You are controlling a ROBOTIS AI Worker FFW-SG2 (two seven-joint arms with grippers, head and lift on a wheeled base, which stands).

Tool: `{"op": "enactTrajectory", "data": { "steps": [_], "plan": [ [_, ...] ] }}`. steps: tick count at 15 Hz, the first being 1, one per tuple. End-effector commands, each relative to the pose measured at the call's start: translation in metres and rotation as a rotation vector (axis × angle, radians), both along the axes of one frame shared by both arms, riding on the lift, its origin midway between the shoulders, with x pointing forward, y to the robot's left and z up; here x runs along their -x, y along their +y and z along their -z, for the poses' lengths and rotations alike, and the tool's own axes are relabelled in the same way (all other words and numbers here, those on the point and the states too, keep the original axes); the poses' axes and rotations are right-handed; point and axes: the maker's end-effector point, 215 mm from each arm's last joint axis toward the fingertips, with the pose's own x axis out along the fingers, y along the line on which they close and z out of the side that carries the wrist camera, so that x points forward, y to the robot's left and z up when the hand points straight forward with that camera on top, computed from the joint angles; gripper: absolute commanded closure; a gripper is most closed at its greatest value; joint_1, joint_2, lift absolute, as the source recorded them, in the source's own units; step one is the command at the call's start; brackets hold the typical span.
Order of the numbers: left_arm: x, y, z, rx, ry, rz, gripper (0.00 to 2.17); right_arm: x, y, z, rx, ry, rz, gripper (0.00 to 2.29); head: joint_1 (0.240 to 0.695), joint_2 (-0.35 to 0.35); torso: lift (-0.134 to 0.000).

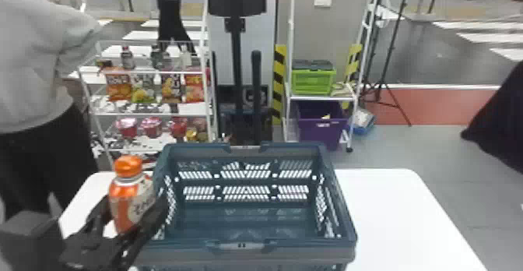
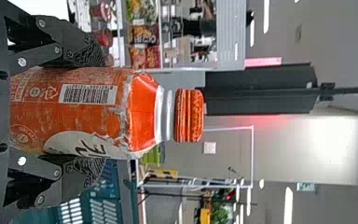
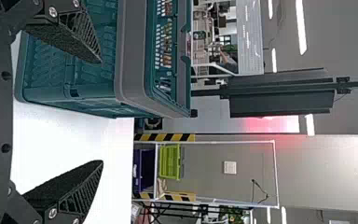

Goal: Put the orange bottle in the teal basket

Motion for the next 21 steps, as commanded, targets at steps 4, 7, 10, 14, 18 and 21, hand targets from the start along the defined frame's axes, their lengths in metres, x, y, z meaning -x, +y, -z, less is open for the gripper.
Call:
{"op": "enactTrajectory", "data": {
  "steps": [4,7,10,14,18,21],
  "plan": [
    [-0.044,-0.022,0.018,-0.053,0.081,0.131,0.55,0.003,0.000,0.003,0.003,0.007,0.013,0.13,0.499,0.000,0.000],
    [-0.067,-0.036,0.027,-0.101,0.098,0.232,0.55,0.008,-0.002,0.007,0.007,0.020,0.034,0.13,0.499,0.000,0.000],
    [-0.094,-0.063,0.044,-0.142,0.135,0.328,0.55,0.012,-0.005,0.011,0.016,0.029,0.052,0.13,0.499,0.000,0.000],
    [-0.125,-0.116,0.073,-0.213,0.222,0.549,0.55,0.015,-0.009,0.015,0.021,0.040,0.072,0.13,0.499,0.000,0.000],
    [-0.153,-0.146,0.104,-0.316,0.345,0.700,0.55,0.017,-0.015,0.019,0.025,0.047,0.086,0.13,0.499,0.000,0.000],
    [-0.165,-0.148,0.124,-0.391,0.443,0.762,0.55,0.017,-0.020,0.021,0.029,0.050,0.098,0.13,0.499,0.000,0.000]
  ]
}}
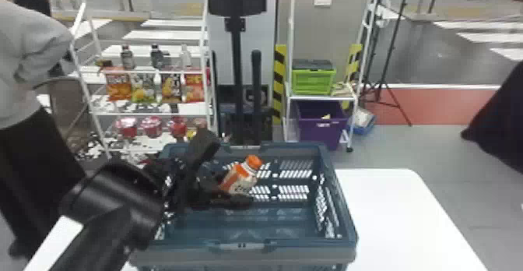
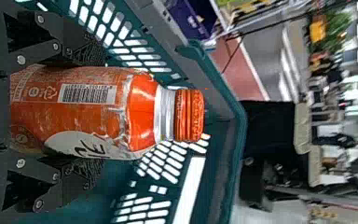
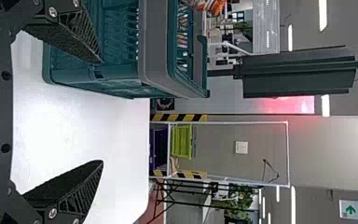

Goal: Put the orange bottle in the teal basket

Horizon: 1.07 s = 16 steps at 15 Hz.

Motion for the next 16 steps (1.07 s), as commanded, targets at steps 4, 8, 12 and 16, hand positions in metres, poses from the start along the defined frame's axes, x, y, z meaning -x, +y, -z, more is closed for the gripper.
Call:
{"op": "enactTrajectory", "data": {
  "steps": [4,8,12,16],
  "plan": [
    [-0.009,-0.006,0.039,-0.182,0.111,0.072,0.55,0.000,-0.004,0.004,0.000,0.005,0.013,0.13,0.499,0.000,0.000],
    [-0.006,-0.003,0.059,-0.241,0.141,0.118,0.55,-0.001,-0.002,0.004,-0.001,0.004,0.015,0.13,0.499,0.000,0.000],
    [-0.005,0.009,0.075,-0.322,0.163,0.125,0.55,0.000,0.002,0.003,0.003,0.004,0.012,0.13,0.499,0.000,0.000],
    [0.006,0.011,0.090,-0.394,0.183,0.168,0.55,0.001,0.003,0.001,0.005,0.004,0.012,0.13,0.499,0.000,0.000]
  ]
}}
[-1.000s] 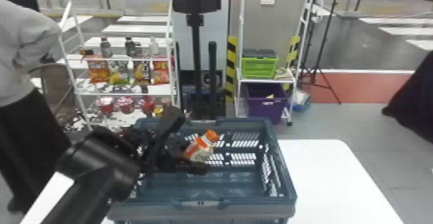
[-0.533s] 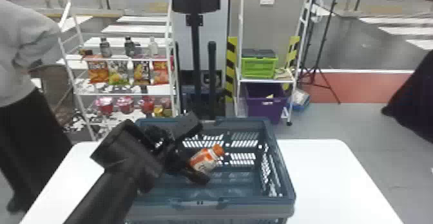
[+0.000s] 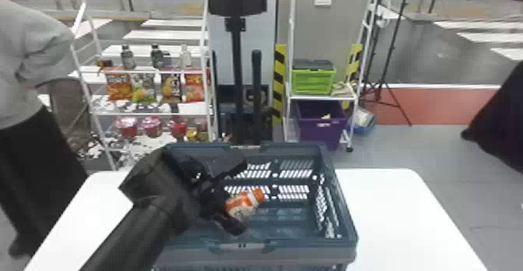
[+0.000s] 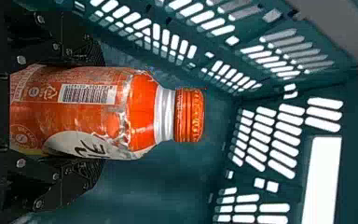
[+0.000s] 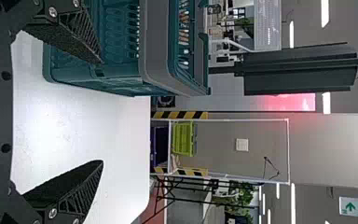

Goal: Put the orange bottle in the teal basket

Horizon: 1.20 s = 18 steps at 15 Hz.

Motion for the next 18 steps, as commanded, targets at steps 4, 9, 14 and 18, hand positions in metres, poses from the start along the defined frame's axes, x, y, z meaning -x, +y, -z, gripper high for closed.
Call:
{"op": "enactTrajectory", "data": {
  "steps": [4,9,14,18],
  "plan": [
    [0.008,-0.004,0.013,-0.081,0.001,0.048,0.55,0.002,0.003,-0.001,0.001,0.000,-0.002,0.13,0.499,0.000,0.000],
    [0.018,-0.011,0.030,-0.181,0.000,0.105,0.50,0.003,0.002,-0.001,-0.001,0.003,0.004,0.13,0.499,0.000,0.000],
    [0.017,-0.012,0.030,-0.186,-0.009,0.104,0.49,0.004,0.001,0.002,0.001,0.008,0.005,0.13,0.499,0.000,0.000],
    [0.013,-0.009,0.031,-0.193,-0.029,0.092,0.34,0.003,0.000,0.003,0.002,0.009,0.006,0.13,0.499,0.000,0.000]
  ]
}}
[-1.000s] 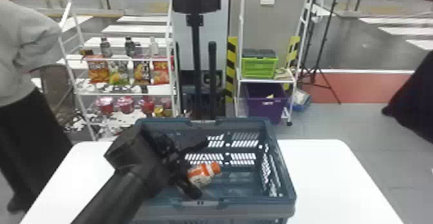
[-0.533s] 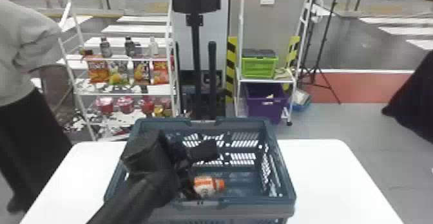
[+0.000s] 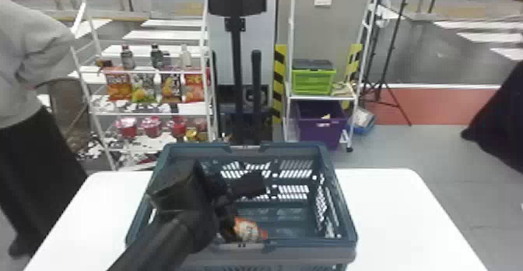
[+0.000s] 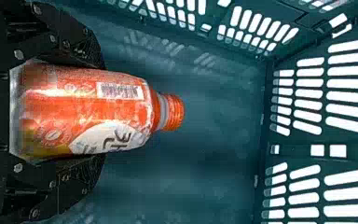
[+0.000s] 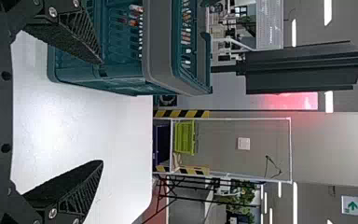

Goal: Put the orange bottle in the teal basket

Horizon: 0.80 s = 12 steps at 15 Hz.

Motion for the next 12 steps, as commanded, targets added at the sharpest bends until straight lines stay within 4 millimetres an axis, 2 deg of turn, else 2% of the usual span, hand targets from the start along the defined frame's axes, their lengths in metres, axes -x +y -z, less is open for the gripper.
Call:
{"op": "enactTrajectory", "data": {
  "steps": [1,2,4,6,8,10,12],
  "plan": [
    [-0.001,0.001,0.001,-0.002,-0.008,-0.006,0.24,0.000,0.000,0.001,0.000,0.000,0.000,0.13,0.499,0.000,0.000],
    [-0.002,-0.001,-0.002,0.004,-0.013,-0.007,0.12,-0.001,0.000,0.001,-0.001,0.000,0.001,0.13,0.499,0.000,0.000],
    [-0.005,-0.001,-0.003,0.010,-0.023,-0.013,0.12,-0.001,0.000,0.003,-0.001,0.003,0.002,0.13,0.499,0.000,0.000],
    [-0.008,-0.005,-0.013,0.046,-0.044,-0.025,0.12,-0.001,0.000,0.002,-0.001,0.000,0.002,0.13,0.499,0.000,0.000],
    [-0.014,-0.004,-0.043,0.109,-0.091,-0.056,0.12,-0.002,0.000,0.002,-0.001,0.002,0.002,0.13,0.499,0.000,0.000],
    [-0.016,-0.002,-0.082,0.191,-0.143,-0.084,0.12,-0.003,0.000,0.002,-0.001,0.000,0.002,0.13,0.499,0.000,0.000],
    [-0.023,0.010,-0.124,0.264,-0.207,-0.144,0.12,-0.003,0.000,0.001,0.001,-0.001,0.001,0.13,0.499,0.000,0.000]
  ]
}}
